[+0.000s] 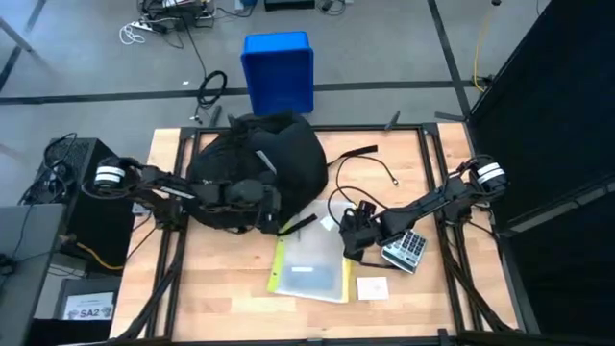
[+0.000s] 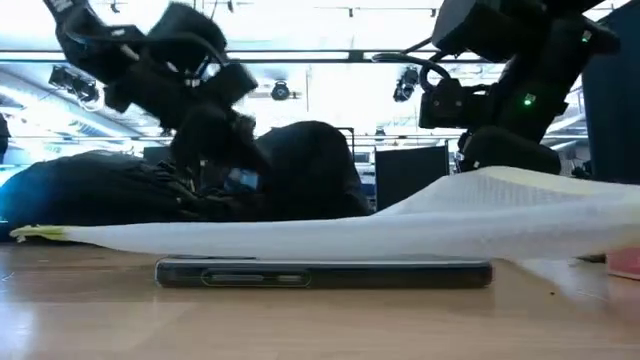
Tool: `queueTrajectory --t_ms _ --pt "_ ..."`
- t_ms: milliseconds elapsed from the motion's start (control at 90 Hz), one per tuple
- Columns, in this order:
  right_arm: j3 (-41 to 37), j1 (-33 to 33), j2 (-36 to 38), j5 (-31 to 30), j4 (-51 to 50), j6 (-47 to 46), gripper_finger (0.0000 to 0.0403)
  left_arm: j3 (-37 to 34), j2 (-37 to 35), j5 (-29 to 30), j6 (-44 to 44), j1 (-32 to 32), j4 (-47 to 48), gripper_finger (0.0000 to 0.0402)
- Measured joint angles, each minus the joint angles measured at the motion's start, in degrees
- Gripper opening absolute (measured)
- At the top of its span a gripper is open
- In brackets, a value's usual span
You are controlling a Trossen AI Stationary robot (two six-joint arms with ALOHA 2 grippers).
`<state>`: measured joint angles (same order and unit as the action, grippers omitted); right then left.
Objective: Unpack backpack
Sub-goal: Remove the charger adapter from the zip bag
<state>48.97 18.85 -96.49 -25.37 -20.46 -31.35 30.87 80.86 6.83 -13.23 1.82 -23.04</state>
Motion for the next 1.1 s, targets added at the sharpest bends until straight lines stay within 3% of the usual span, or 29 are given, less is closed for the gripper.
queueTrajectory --t_ms 156,678,933,1100 --pt "0.0 0.06 0.0 0.03 2.01 1.18 0.0275 6.37 2.65 0.04 -1.35 -2.06 -0.45 0.0" --pt "-0.26 -0.26 0.02 -2.39 4.69 2.1 0.0309 30.95 32.65 1.55 -4.75 0.18 12.23 0.0" --pt "-2.61 -2.91 -0.57 -3.57 12.69 4.64 0.0324 32.09 34.35 -0.73 -4.55 -0.43 12.18 0.0" --pt "-2.67 -5.48 -3.9 -0.3 19.13 7.93 0.0338 32.06 34.38 -1.57 -4.34 -1.04 12.06 0.0"
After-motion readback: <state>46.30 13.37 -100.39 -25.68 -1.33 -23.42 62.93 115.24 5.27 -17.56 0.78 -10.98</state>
